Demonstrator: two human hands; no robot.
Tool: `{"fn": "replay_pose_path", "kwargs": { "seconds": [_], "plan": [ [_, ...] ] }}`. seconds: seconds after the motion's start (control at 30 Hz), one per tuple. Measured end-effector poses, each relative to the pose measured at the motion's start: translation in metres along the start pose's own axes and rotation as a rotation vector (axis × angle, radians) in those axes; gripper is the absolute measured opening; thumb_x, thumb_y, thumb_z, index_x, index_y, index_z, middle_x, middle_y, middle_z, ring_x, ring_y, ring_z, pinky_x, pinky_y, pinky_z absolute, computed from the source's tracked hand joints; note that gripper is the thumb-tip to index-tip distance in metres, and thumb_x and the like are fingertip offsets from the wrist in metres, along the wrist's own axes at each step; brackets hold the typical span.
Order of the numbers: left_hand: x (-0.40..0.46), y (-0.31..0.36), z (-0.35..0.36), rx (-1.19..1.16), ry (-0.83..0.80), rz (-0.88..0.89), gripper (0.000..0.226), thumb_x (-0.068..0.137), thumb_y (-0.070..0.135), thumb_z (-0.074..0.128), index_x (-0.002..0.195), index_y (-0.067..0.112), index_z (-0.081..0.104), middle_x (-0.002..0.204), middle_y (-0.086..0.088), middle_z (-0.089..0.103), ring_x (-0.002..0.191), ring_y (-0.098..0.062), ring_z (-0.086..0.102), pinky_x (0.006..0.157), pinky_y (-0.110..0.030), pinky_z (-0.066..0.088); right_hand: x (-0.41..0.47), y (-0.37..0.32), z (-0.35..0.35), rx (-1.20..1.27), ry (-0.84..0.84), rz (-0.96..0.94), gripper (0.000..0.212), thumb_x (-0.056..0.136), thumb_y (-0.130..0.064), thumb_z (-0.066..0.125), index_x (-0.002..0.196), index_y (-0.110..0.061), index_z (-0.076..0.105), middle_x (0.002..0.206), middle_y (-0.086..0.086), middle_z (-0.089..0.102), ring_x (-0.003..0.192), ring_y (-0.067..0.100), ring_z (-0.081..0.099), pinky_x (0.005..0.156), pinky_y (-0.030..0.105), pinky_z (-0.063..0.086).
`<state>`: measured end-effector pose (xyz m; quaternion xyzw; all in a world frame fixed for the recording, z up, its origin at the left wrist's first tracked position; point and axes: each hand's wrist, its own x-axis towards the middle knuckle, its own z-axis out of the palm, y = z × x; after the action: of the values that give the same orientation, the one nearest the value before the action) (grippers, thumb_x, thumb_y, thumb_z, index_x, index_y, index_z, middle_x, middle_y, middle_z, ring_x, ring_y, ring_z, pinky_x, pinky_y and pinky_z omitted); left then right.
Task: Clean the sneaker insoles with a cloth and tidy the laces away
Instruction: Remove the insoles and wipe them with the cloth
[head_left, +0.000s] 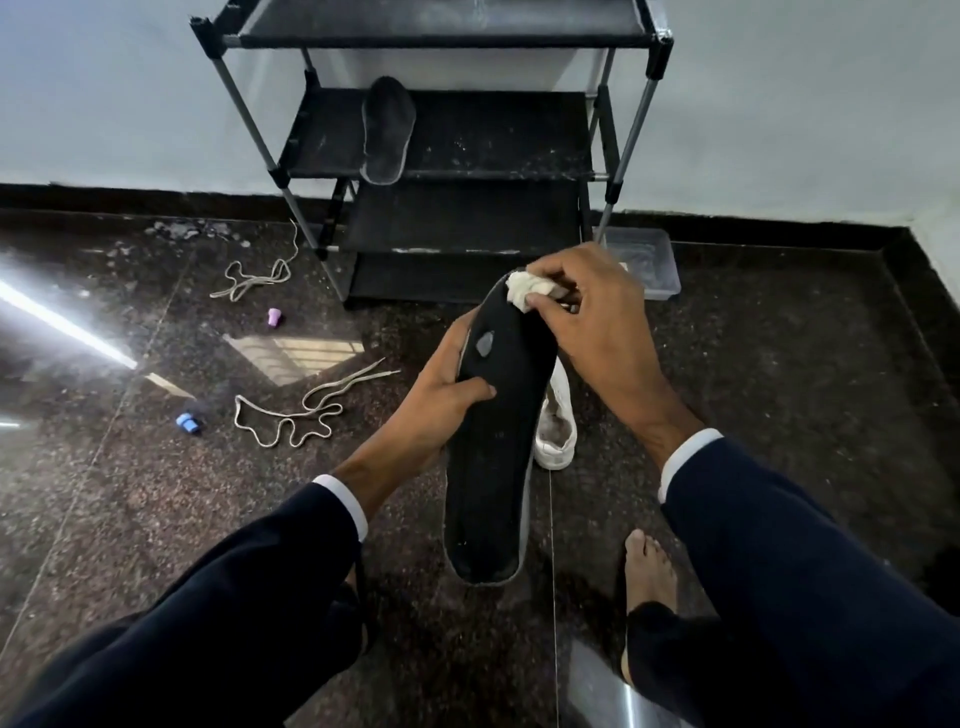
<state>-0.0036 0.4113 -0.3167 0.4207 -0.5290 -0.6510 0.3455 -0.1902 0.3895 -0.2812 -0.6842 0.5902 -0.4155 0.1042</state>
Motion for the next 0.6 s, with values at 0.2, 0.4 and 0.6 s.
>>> {"fn": "replay_pose_path", "kwargs": {
  "seconds": [0.2,0.4,0.6],
  "plan": [
    [-0.003,0.007,0.004,0.018,-0.001,0.029,0.089,0.071,-0.007,0.052,0.152,0.025,0.035,0.144,-0.005,0.051,0.129,-0.015,0.053,0.097,-0.029,0.05,-0.008,-0.011,0.008,0.042,-0.121,-0.086,0.02,0.084,-0.006,0.077,0.103,-0.012,0.079,0.1,0.0,0.071,0.093,0.0,0.061,0.087,0.006,0.044],
    [-0.004,0.01,0.002,0.062,-0.033,0.04,0.09,0.074,-0.015,0.051,0.154,0.021,0.033,0.143,-0.007,0.051,0.127,-0.017,0.053,0.098,-0.029,0.049,-0.005,-0.01,0.004,-0.022,-0.028,-0.113,0.016,0.086,-0.005,0.075,0.1,-0.009,0.078,0.098,0.002,0.069,0.089,0.001,0.06,0.084,0.011,0.048],
    [-0.003,0.012,0.008,0.083,-0.087,0.056,0.091,0.077,-0.028,0.047,0.154,0.018,0.031,0.134,0.001,0.054,0.118,-0.006,0.056,0.092,-0.023,0.049,-0.002,-0.005,-0.006,-0.076,0.059,-0.066,0.015,0.087,-0.011,0.076,0.101,-0.011,0.077,0.097,0.001,0.071,0.087,0.007,0.064,0.083,0.007,0.045]
  ]
}}
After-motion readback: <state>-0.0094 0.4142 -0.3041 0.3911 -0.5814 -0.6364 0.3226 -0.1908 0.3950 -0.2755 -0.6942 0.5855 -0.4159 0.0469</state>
